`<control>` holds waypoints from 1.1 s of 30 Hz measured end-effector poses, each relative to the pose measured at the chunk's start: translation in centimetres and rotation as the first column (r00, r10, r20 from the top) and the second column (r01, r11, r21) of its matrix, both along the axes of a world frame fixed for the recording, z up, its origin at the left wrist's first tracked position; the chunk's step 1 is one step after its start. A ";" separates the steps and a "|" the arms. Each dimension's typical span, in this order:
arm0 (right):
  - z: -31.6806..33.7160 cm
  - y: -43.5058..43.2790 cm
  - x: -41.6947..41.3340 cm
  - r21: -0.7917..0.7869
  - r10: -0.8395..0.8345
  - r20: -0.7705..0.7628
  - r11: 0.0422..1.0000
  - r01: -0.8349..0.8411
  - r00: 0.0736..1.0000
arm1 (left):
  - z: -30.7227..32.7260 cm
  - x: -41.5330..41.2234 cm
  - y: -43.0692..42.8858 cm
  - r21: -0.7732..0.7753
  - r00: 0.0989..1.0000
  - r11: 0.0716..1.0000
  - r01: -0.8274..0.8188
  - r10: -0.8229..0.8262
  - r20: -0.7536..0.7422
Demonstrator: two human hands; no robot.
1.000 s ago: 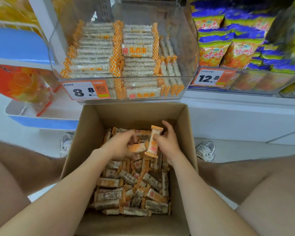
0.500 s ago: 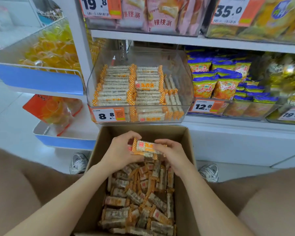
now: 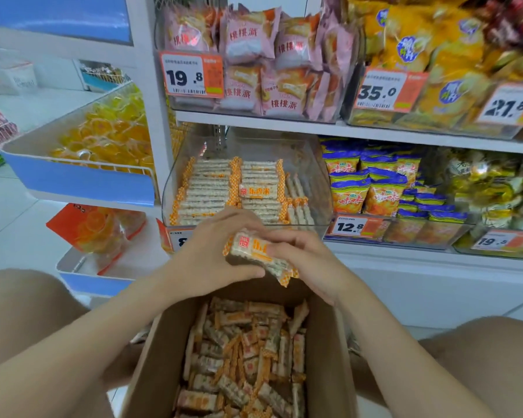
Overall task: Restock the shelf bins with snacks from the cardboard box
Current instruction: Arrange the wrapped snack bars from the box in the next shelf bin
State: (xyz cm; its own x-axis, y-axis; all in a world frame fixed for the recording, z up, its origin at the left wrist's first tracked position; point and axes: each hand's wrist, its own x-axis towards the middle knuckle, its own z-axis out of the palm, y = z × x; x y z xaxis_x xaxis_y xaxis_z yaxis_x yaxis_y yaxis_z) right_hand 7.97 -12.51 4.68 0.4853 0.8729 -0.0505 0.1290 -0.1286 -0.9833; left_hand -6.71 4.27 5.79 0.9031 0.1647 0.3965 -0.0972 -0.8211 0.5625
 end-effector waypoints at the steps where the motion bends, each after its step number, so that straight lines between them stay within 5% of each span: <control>1: 0.9 0.2 0.2 0.021 -0.059 0.089 0.998 0.058 0.994 | 0.8 0.3 0.3 0.006 1.000 1.000 -0.013 0.013 0.007; 5: 3.5 0.7 1.7 0.049 -0.062 0.405 0.998 0.046 0.912 | 3.2 2.1 1.6 -0.016 0.996 0.997 -0.080 0.080 0.029; 12: 5.8 1.8 5.7 -0.203 0.137 0.689 0.979 0.008 0.712 | 4.3 5.5 3.5 -0.128 0.993 0.985 -0.120 0.121 0.006; 15: 5.5 3.0 7.9 -0.275 0.180 0.776 0.959 0.067 0.605 | 3.7 7.3 4.8 0.043 0.985 0.987 -0.154 0.157 -0.067; 19: 4.5 4.8 11.2 -0.374 0.250 0.847 0.908 0.191 0.469 | 2.3 9.0 7.2 0.370 0.846 0.913 -0.173 0.330 -0.419; 22: 3.8 6.5 12.5 -0.419 0.297 0.854 0.880 0.225 0.428 | 1.1 9.5 9.0 0.358 0.659 0.927 -0.112 0.339 -0.671; 25: 2.9 8.6 12.6 -0.445 0.315 0.833 0.870 0.211 0.456 | 0.7 10.0 10.3 0.320 0.575 0.946 -0.052 0.291 -0.765; 33: -0.5 12.4 11.9 -0.438 0.259 0.840 0.842 0.315 0.476 | 0.7 9.6 9.4 0.330 0.554 0.940 -0.082 0.318 -0.769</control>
